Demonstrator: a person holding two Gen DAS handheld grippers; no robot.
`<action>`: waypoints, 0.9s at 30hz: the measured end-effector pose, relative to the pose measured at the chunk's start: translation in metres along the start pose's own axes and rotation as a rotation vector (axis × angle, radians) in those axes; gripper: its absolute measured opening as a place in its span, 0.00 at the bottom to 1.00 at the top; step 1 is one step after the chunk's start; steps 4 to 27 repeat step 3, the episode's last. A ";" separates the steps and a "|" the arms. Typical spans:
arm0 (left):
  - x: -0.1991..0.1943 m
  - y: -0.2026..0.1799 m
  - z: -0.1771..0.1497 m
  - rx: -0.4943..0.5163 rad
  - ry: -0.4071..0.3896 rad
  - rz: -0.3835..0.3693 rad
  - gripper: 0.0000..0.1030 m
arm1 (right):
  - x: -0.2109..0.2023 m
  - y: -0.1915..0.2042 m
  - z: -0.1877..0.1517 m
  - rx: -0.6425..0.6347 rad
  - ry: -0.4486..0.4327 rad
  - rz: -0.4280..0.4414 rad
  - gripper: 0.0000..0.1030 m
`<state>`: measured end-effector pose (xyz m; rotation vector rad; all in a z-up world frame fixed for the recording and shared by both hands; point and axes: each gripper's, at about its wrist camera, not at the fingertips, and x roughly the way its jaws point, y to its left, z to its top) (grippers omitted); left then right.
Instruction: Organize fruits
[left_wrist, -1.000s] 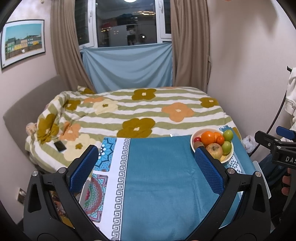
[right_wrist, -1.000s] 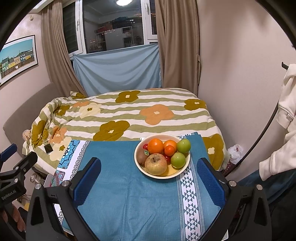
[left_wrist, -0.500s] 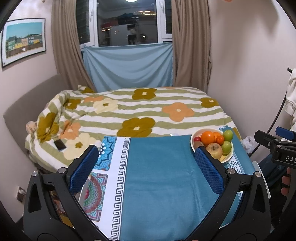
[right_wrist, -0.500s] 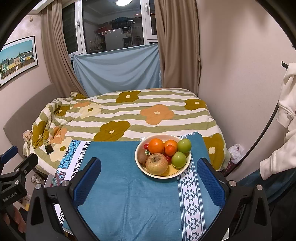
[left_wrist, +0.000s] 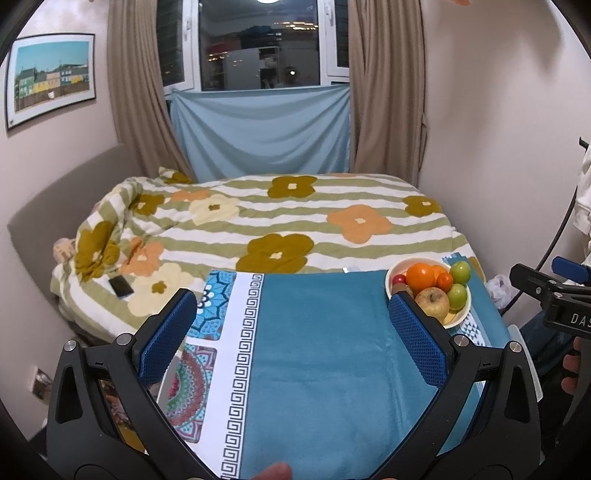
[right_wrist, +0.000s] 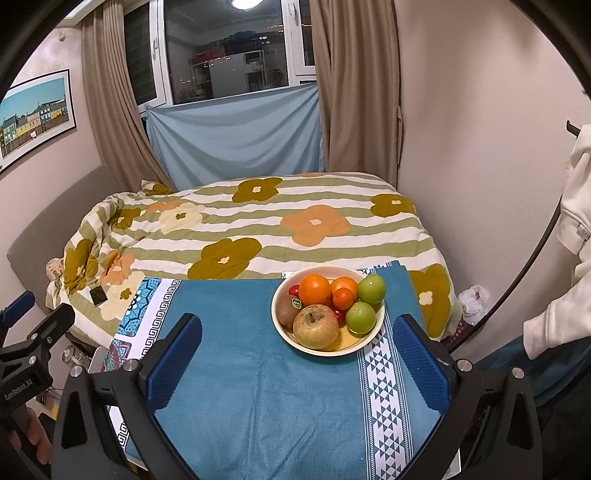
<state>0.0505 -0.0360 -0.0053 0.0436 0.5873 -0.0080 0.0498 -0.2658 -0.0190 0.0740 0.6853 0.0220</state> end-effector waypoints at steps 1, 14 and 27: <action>0.000 0.000 0.000 0.001 0.000 0.002 1.00 | 0.001 0.000 0.000 0.000 0.001 0.000 1.00; 0.003 0.003 0.000 -0.002 0.003 0.007 1.00 | 0.000 0.000 0.000 0.000 0.001 0.000 1.00; 0.003 0.003 0.000 -0.002 0.003 0.007 1.00 | 0.000 0.000 0.000 0.000 0.001 0.000 1.00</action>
